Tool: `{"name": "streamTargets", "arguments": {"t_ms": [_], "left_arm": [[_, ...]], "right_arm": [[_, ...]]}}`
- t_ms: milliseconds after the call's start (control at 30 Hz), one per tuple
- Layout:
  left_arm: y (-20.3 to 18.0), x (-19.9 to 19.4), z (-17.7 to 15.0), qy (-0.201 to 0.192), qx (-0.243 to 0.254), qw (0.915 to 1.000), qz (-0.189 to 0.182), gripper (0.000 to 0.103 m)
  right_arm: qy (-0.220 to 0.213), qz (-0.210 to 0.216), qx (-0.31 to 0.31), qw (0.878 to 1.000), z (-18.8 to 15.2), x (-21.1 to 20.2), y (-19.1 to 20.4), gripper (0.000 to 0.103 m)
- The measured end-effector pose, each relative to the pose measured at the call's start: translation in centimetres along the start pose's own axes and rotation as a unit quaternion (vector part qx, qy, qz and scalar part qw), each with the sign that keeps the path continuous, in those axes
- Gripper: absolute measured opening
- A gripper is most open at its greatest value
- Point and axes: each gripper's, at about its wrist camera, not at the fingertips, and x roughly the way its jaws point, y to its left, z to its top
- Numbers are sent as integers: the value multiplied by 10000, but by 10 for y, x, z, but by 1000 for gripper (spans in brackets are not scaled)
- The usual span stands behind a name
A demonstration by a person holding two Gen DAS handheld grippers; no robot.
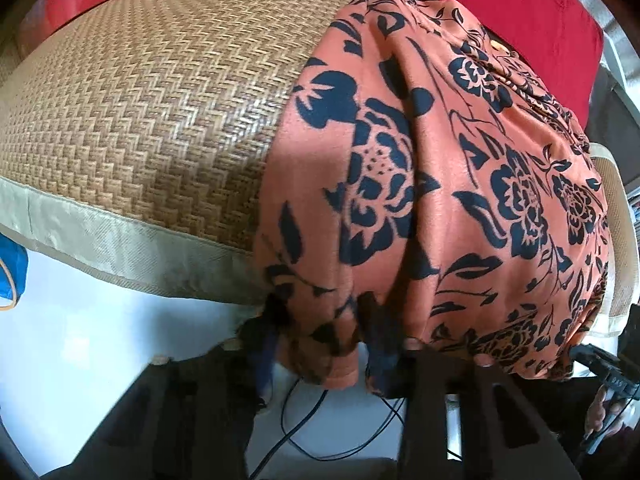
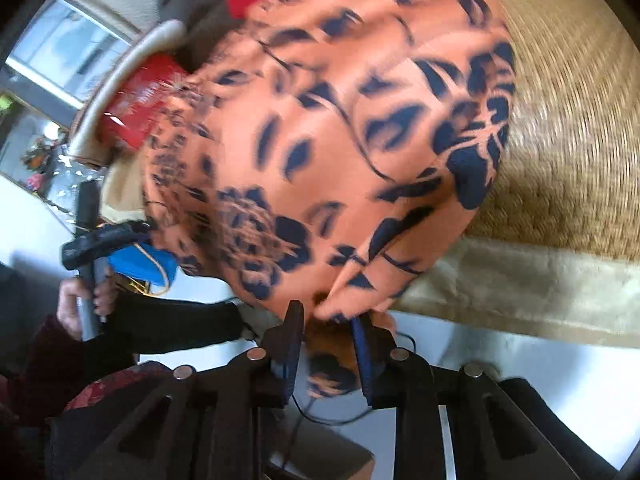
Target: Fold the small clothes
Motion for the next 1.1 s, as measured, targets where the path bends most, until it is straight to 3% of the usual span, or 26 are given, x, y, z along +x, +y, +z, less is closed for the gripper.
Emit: {"name": "streamTargets", "arguments": {"t_ms": [133,233,333,367,400,433,500,600,733,933,1100], "left_arm": [[6,2,4,50,-160,9998,-140,36],[11,5,9,118,-250,9993,-261,55],[6,7,9,36,-53,9999,-144,56],[2,7,9,-3,58,10000,-41,51],[0,8,8,-23,153,9998,80,30],[-4,9,8,-19,291,9992,265,22],[-6,6,6,-55,322,9992,216,10],[-11,-7,6,-172,318,9993,-82,9],[-21,-41,10,-491,433,9943,-847,8],[-37,-95,41,-993,487,9747,-1944,8],[-53,-124,89,-1305,522,9640,-2255,8]], "right_arm": [[191,-529,488,9972,1,10,-21,29],[235,-564,763,9952,4,11,-34,29],[191,-655,824,9943,9,11,-38,30],[147,-666,872,9938,9,12,-39,30],[71,-679,880,9938,10,15,-38,28],[18,-728,849,9937,10,15,-38,27],[-40,-725,747,9946,12,13,-31,13],[-302,-565,430,9970,16,-6,6,12],[-855,-14,243,9960,22,-45,37,12],[-1495,668,166,9864,49,-91,64,11],[-1813,1035,386,9772,98,-93,76,11]]}}
